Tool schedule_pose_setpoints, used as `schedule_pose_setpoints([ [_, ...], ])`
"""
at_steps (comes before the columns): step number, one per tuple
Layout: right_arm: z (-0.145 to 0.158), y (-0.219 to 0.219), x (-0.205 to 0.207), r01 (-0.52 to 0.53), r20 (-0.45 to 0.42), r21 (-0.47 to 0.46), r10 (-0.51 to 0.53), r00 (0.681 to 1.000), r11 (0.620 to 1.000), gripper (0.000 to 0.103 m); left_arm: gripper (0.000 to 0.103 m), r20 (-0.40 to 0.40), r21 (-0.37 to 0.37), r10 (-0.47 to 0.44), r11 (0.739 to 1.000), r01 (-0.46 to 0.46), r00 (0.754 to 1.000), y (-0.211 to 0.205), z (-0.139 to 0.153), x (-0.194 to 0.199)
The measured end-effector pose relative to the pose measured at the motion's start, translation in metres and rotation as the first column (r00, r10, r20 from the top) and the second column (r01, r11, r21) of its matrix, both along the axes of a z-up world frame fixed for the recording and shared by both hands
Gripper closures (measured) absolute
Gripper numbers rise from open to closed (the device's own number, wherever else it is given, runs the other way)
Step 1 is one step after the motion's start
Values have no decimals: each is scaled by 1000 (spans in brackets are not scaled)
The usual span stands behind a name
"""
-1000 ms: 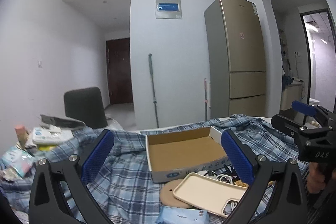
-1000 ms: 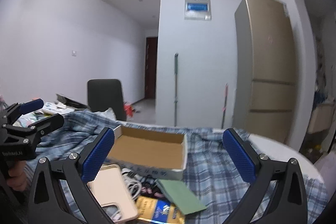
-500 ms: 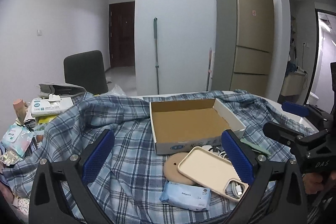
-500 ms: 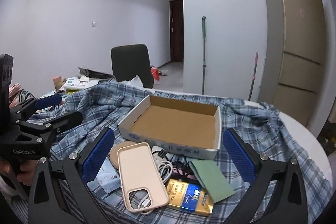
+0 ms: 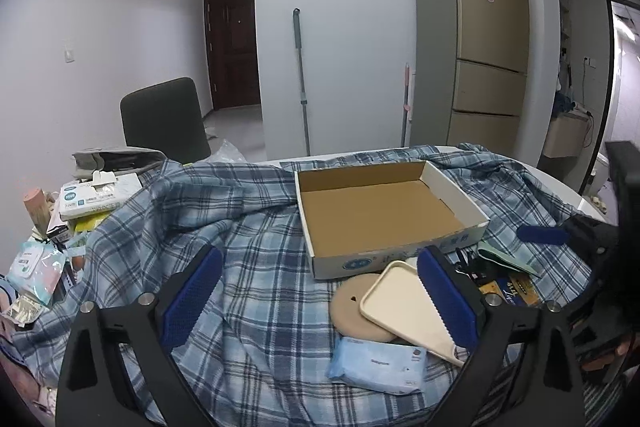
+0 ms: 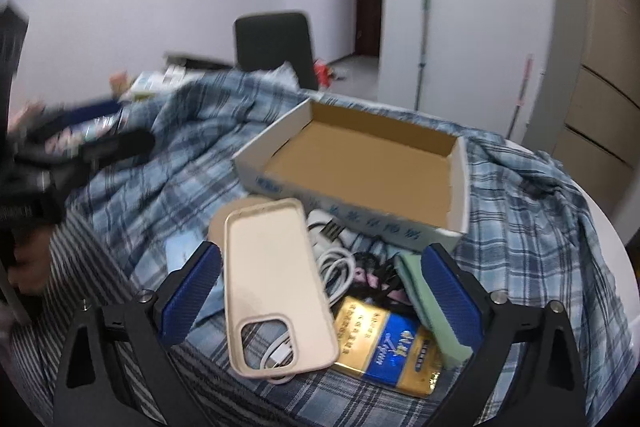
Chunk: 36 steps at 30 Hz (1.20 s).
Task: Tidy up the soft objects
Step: 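Lower the right gripper onto the beige phone case and close it, then lift the phone case with the right gripper while the left gripper grasps the blue wipes pack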
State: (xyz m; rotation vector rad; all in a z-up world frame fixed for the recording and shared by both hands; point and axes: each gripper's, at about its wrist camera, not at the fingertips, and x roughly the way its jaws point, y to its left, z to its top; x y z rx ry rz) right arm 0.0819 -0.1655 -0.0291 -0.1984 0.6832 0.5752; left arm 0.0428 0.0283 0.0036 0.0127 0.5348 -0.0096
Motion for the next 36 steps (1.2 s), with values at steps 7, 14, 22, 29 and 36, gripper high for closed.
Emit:
schedule_pose_setpoints([
  [7, -18, 26, 12, -121, -110, -77, 112, 988, 990, 23, 18, -53, 6, 25, 1000, -24, 998, 8, -10, 13],
  [14, -40, 47, 15, -166, -157, -155, 142, 977, 974, 25, 32, -83, 1, 16, 1000, -16, 996, 8, -17, 20],
  [22, -50, 56, 19, -190, -198, -192, 151, 968, 963, 25, 32, -116, 0, 8, 1000, -8, 993, 6, -25, 25],
  [29, -56, 55, 28, -192, -244, -146, 153, 958, 970, 25, 32, -124, 4, 6, 1000, -6, 992, 5, -27, 25],
  [36, -57, 58, 27, -188, -239, -162, 146, 960, 969, 30, 32, -133, 8, 2, 1000, -1, 991, 4, -30, 28],
])
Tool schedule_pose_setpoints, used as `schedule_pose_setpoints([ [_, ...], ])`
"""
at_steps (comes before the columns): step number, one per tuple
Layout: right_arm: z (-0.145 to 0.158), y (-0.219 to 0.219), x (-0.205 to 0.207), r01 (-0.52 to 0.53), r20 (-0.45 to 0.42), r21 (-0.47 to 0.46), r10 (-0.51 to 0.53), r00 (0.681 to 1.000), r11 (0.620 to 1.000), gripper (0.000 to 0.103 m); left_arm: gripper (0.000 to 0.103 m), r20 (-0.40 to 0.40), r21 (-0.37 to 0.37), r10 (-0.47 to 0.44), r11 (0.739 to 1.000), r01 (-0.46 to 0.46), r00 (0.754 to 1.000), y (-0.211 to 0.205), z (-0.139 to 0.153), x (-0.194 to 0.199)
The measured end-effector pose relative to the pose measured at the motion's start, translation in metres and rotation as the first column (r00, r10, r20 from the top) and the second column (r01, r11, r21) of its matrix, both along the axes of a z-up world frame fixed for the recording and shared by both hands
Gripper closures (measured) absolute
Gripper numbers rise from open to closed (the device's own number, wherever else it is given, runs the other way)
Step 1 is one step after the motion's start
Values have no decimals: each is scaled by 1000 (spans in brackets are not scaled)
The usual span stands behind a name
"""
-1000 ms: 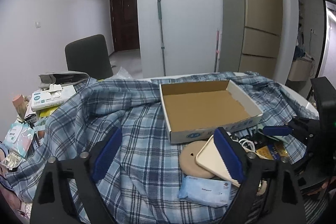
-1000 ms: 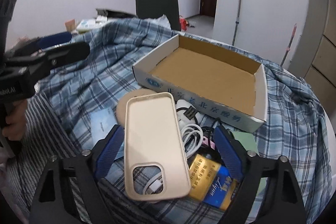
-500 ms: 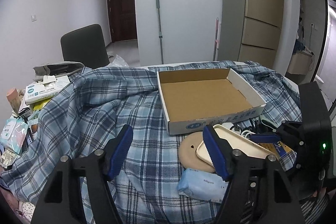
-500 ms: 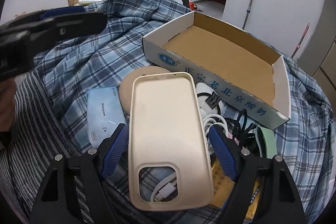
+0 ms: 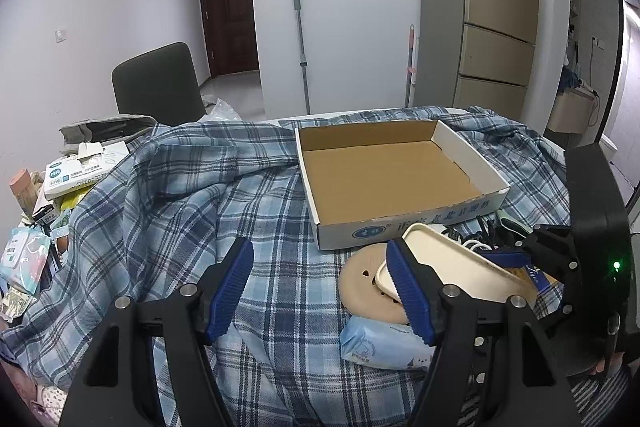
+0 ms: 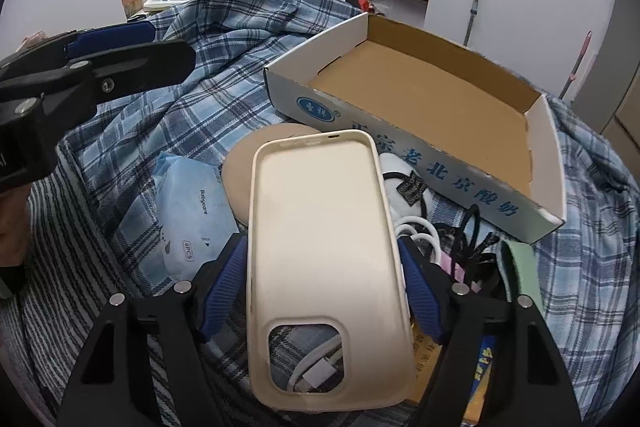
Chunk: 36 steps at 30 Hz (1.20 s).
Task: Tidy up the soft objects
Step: 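Lift the phone case with the right gripper while the left gripper grasps the blue wipes pack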
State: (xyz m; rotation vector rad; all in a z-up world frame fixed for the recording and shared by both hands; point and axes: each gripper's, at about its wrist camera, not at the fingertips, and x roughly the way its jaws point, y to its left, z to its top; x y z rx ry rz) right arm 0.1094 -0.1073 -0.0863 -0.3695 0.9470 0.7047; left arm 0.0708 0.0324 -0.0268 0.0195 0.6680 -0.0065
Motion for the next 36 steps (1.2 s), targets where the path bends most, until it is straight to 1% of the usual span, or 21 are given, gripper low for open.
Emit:
schedule_pose_setpoints([
  [5, 6, -2, -6, 36, 56, -23, -35, 998, 999, 30, 32, 0, 14, 0, 1000, 0, 1000, -1, -2, 2],
  [8, 13, -14, -7, 75, 33, 0, -75, 997, 997, 30, 32, -9, 12, 1, 1000, 0, 1000, 0, -4, 4],
  [9, 14, -20, -7, 99, 24, 9, -100, 995, 995, 30, 32, -14, 8, -2, 1000, 2, 1000, 0, -5, 5],
  [12, 17, -35, -9, 183, 35, 5, -183, 982, 983, 30, 32, -13, 11, -4, 1000, 4, 1000, -1, -5, 5],
  [14, 16, -42, -7, 215, 21, 9, -215, 976, 977, 29, 32, -12, 21, 0, 1000, 1, 1000, -3, -7, 4],
  [17, 5, -43, -1, 208, -17, -18, -208, 978, 978, 29, 32, -21, 22, 4, 1000, -3, 1000, -3, -9, 5],
  [20, 4, -38, -3, 191, 9, -40, -191, 982, 981, 29, 32, -30, 28, 12, 1000, -11, 999, -2, -13, 9],
  [26, 0, -31, -10, 171, 58, -103, -166, 984, 980, 31, 32, -56, 6, 6, 1000, -5, 998, 1, -17, 13],
  [28, 2, -34, -12, 182, 66, -86, -176, 982, 980, 31, 32, -61, -2, -5, 1000, 5, 998, 1, -17, 13],
  [29, 5, -38, -12, 190, 68, -66, -185, 980, 980, 31, 32, -68, -10, -16, 1000, 15, 998, 1, -17, 13],
  [31, 14, -46, -13, 199, 79, -11, -197, 977, 980, 31, 31, -106, -41, -74, 997, 70, 992, -1, -16, 14],
  [32, 20, -49, -15, 201, 104, 14, -202, 974, 979, 31, 31, -121, -49, -108, 994, 102, 987, -2, -15, 15],
  [34, 36, -55, -25, 200, 213, 58, -208, 955, 978, 31, 31, -137, -45, -153, 988, 148, 979, -7, -14, 12],
  [35, 42, -58, -28, 199, 245, 71, -211, 946, 977, 31, 26, -159, -33, -182, 983, 179, 970, -11, -15, 12],
  [36, 47, -61, -28, 194, 252, 92, -211, 944, 977, 31, 24, -184, -31, -222, 975, 221, 957, -15, -17, 12],
])
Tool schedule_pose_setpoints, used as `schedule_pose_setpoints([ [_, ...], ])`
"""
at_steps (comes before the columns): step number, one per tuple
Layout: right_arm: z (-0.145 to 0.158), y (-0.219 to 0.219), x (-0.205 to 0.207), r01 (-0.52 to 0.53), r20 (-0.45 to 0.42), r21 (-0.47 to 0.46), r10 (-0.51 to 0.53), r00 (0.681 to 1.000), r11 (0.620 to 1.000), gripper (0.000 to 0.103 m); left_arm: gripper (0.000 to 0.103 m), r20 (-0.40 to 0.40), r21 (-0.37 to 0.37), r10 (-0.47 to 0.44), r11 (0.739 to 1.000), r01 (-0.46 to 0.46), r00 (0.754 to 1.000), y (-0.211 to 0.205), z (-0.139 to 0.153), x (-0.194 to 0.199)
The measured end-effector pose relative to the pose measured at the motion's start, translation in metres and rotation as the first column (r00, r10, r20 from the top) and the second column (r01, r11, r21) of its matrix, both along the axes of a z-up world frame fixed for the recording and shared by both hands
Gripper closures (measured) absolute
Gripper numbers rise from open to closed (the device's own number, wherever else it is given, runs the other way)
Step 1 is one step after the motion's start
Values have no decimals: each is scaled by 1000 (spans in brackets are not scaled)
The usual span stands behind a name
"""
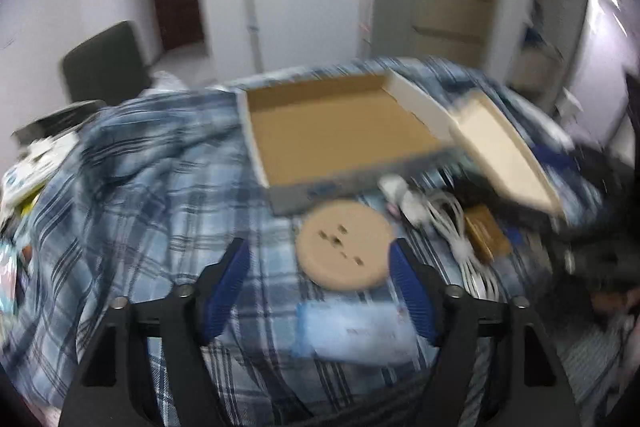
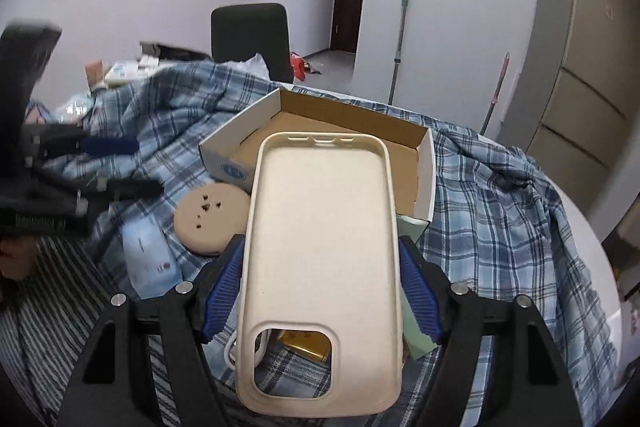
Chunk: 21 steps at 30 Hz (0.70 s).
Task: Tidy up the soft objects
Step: 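Lift the phone case with the right gripper while the left gripper grasps the blue wipes pack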
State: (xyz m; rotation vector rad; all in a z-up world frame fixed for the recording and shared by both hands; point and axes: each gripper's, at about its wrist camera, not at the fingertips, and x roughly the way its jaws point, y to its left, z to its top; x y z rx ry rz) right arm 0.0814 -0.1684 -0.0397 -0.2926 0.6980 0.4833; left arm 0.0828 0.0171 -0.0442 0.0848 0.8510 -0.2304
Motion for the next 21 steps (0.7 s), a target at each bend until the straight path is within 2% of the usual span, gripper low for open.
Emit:
schedule_pose_setpoints([
  [2, 3, -4, 3, 10, -10, 28, -9, 1000, 1000, 31, 21, -47, -3, -55, 998, 55, 997, -6, -6, -1],
  [6, -2, -11, 7, 35, -28, 45, -34, 999, 998, 31, 18, -153, -19, -72, 997, 70, 986, -11, -22, 6],
  [9, -2, -14, 5, 37, -33, 55, -35, 999, 998, 31, 18, -177, 40, -75, 996, 84, 981, -18, -34, 7],
  [12, -1, -13, 4, 31, -20, 61, -30, 999, 998, 31, 18, -213, 52, -96, 993, 110, 972, -26, -44, 7],
  [14, -1, -13, 3, 26, -18, 59, -25, 1000, 998, 31, 16, -216, 78, -87, 991, 106, 972, -27, -49, 7],
  [18, -4, -13, 3, 20, -25, 60, -18, 1000, 998, 31, 16, -222, 64, -85, 993, 101, 971, -25, -49, 5],
  [19, -4, -13, 3, 20, -24, 60, -19, 1000, 998, 31, 17, -221, 62, -83, 993, 99, 972, -24, -49, 4],
  [21, -4, -13, 3, 18, -22, 63, -16, 1000, 998, 31, 27, -194, 57, -76, 994, 88, 978, -24, -46, 4],
])
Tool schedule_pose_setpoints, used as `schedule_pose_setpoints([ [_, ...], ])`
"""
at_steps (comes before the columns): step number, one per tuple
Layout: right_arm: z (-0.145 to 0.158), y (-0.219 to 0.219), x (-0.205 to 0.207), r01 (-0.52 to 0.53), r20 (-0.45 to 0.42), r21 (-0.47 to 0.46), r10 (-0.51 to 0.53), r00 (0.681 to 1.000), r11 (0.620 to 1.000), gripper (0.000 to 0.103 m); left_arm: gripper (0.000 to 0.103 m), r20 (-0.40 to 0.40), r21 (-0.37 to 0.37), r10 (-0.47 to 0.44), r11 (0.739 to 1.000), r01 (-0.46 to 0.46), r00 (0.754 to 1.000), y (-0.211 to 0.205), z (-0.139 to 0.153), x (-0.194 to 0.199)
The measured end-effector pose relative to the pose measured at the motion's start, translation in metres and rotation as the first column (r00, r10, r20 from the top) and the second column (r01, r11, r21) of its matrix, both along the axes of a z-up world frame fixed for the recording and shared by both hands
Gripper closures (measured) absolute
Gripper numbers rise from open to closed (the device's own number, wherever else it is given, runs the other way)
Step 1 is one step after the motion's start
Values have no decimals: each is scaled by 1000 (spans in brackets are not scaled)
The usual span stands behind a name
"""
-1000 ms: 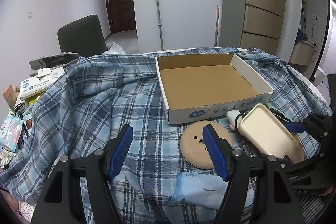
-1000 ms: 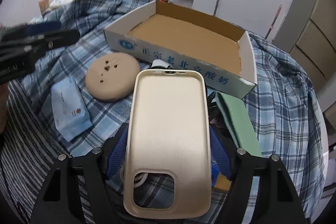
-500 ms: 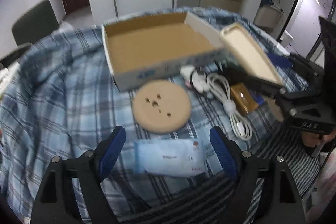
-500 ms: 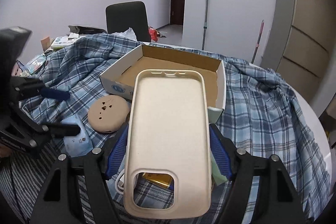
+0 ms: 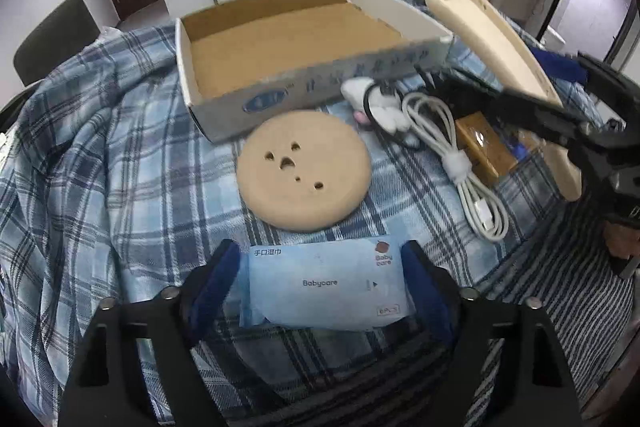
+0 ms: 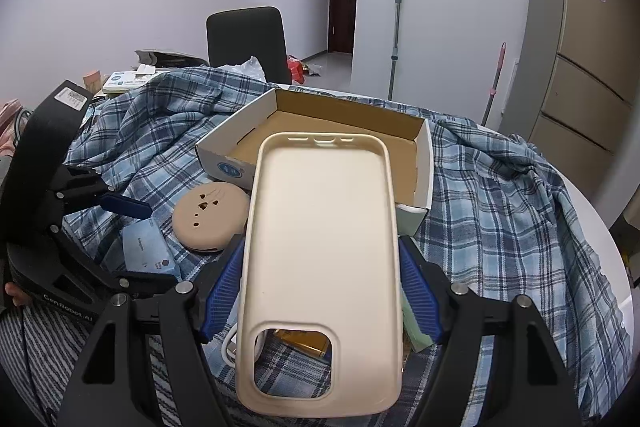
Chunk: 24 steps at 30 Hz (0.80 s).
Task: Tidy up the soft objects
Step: 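Lift the phone case with the right gripper while the left gripper grasps the blue wipes pack, then carry the wipes pack into the box with the left gripper while the right drops the case there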
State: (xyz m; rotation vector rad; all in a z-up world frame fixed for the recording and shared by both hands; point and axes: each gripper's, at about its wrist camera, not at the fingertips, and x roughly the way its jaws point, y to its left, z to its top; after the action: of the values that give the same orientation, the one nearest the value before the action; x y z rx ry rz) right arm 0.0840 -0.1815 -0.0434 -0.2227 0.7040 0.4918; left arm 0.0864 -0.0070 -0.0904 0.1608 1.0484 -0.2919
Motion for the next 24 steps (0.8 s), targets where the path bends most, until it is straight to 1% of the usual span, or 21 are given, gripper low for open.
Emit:
schedule_pose_setpoints([
  [1, 0, 0, -1, 1, 4, -2, -1, 1000, 1000, 31, 30, 9, -1, 7, 1000, -7, 1000, 1, 1, 1],
  [3, -1, 0, -2, 4, 15, -4, -4, 1000, 1000, 31, 32, 21, -41, 9, 999, -8, 1000, 4, 4, 2],
  [4, 0, 0, -3, 6, 20, -4, -6, 1000, 1000, 31, 34, 27, -50, 8, 999, -7, 1000, 4, 5, 2],
  [5, 0, 0, -3, 10, 25, -3, -10, 1000, 1000, 31, 35, 41, -55, 11, 998, -8, 999, 4, 6, 3],
  [8, -1, 0, -4, 16, 36, -2, -16, 999, 1000, 31, 37, 101, -74, 28, 997, -21, 995, 4, 12, 0],
  [9, -2, 0, -5, 15, 39, -3, -15, 999, 1000, 31, 37, 137, -90, 35, 996, -23, 990, 5, 17, -3],
  [11, -1, 0, -5, 19, 46, 0, -19, 999, 1000, 31, 37, 229, -112, 44, 994, -19, 972, 6, 30, -13],
  [12, 0, -1, -6, 24, 52, 8, -24, 998, 1000, 31, 37, 290, -122, 50, 992, -15, 956, 5, 38, -20],
  [13, 1, -3, -7, 29, 59, 16, -30, 998, 999, 31, 37, 325, -127, 52, 992, -11, 944, 3, 41, -23],
  [14, 3, -4, -8, 36, 69, 24, -37, 997, 999, 31, 37, 376, -138, 60, 990, -8, 925, 2, 47, -29],
  [16, 6, -7, -10, 46, 90, 37, -49, 995, 998, 31, 37, 435, -159, 77, 987, -8, 897, 4, 55, -35],
  [18, 9, -8, -13, 58, 115, 49, -63, 991, 997, 31, 37, 470, -193, 104, 981, -13, 877, 7, 60, -38],
  [20, 12, -9, -16, 55, 135, 66, -64, 989, 996, 31, 37, 488, -227, 146, 973, -37, 861, 12, 64, -41],
  [24, 18, -10, -23, 49, 181, 88, -64, 981, 995, 31, 37, 514, -241, 187, 968, -68, 837, 16, 67, -45],
])
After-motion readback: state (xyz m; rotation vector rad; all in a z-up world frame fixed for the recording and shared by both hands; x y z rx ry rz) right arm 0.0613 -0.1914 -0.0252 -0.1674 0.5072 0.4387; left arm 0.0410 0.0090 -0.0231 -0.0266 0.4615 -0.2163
